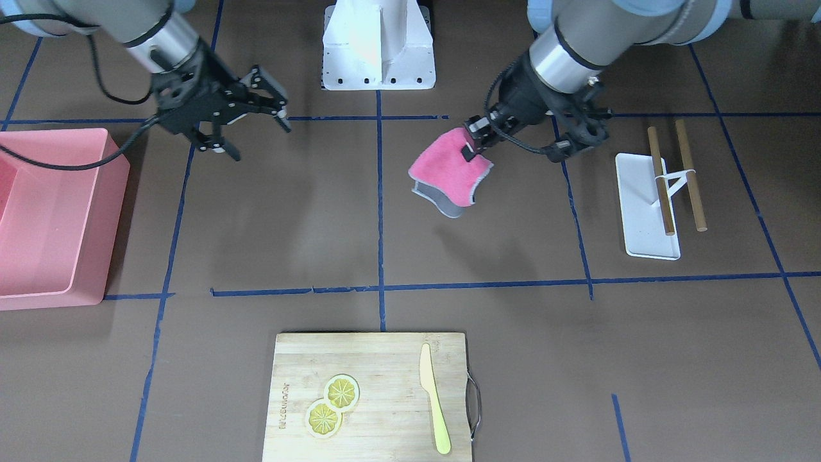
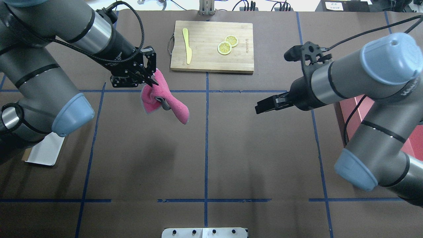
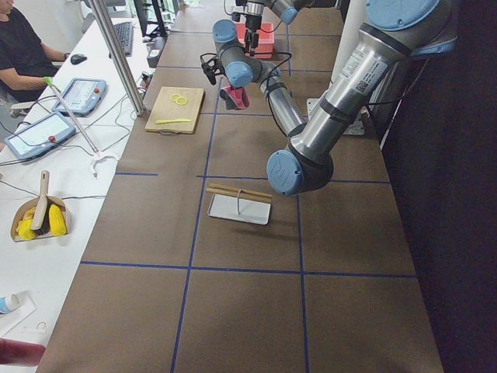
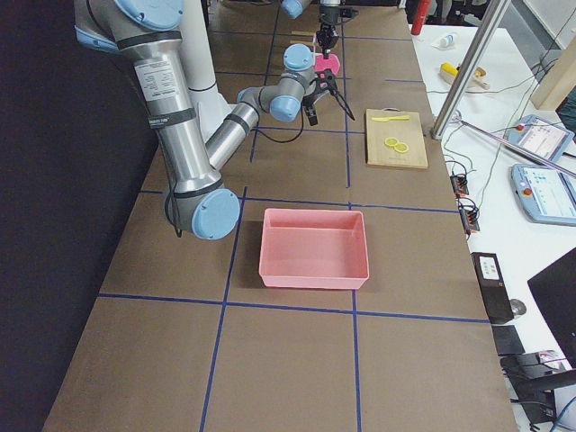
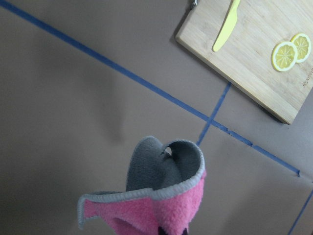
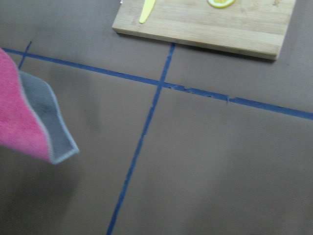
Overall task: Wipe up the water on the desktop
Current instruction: 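Lift the towel toward the table center while the right gripper approaches, then grasp the towel with the right gripper beside the left gripper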
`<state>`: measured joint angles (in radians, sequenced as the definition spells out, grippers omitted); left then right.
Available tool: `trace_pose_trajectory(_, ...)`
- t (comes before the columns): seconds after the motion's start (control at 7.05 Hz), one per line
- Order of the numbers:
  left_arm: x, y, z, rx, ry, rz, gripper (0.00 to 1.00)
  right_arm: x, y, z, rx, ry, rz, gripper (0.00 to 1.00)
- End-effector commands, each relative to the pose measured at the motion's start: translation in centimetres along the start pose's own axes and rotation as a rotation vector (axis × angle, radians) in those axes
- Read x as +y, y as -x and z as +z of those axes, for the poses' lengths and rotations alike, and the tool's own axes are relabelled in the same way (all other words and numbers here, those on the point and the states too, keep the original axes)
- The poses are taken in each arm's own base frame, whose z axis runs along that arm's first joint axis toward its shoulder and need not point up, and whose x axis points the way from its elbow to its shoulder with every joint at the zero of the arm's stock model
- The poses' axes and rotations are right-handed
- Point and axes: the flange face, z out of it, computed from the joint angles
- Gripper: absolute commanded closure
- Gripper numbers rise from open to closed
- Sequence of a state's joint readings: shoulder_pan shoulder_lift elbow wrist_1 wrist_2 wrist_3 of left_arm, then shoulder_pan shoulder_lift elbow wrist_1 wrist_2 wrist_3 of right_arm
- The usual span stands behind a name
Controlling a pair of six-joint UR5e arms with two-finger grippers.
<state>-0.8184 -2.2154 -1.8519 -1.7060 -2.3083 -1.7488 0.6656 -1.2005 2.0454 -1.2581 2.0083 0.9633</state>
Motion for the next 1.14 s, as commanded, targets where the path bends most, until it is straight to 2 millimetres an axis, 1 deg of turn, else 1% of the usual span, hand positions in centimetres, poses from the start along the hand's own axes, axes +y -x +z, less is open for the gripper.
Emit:
trace_pose_trajectory(0.0, 3.6, -3.3, 2.7, 0.014, -0.008, -0.033, 1.00, 0.7, 5.4, 1.8, 0.012, -0.114, -0.055, 0.01)
trace_pose_trajectory(0.14, 4.2, -3.9, 2.6, 0.020, 0.000, -0.039, 1.00, 0.7, 7.5, 1.9, 0.007, -0.164, -0.101, 0.02)
trace_pose_trajectory(0.28, 4.9, -4.1, 2.9, 0.021, 0.008, -0.044, 1.00, 0.4, 8.9, 1.9, 0.000, -0.184, -0.160, 0.02)
trace_pose_trajectory(0.43, 5.2, -4.4, 2.9, 0.024, 0.012, -0.047, 1.00, 0.5, 9.2, 1.9, 0.022, -0.216, -0.213, 0.02)
trace_pose_trajectory(0.57, 5.8, -4.8, 3.0, 0.027, 0.020, -0.048, 1.00, 1.6, 10.1, 2.9, 0.035, -0.230, -0.234, 0.02)
trace_pose_trajectory(0.71, 6.1, -5.3, 2.8, 0.033, 0.022, -0.048, 1.00, 2.2, 10.8, 3.3, 0.039, -0.236, -0.258, 0.05)
trace_pose_trajectory(0.99, 6.5, -5.8, 3.0, 0.043, 0.030, -0.060, 1.00, 2.6, 11.2, 3.6, 0.034, -0.230, -0.267, 0.07)
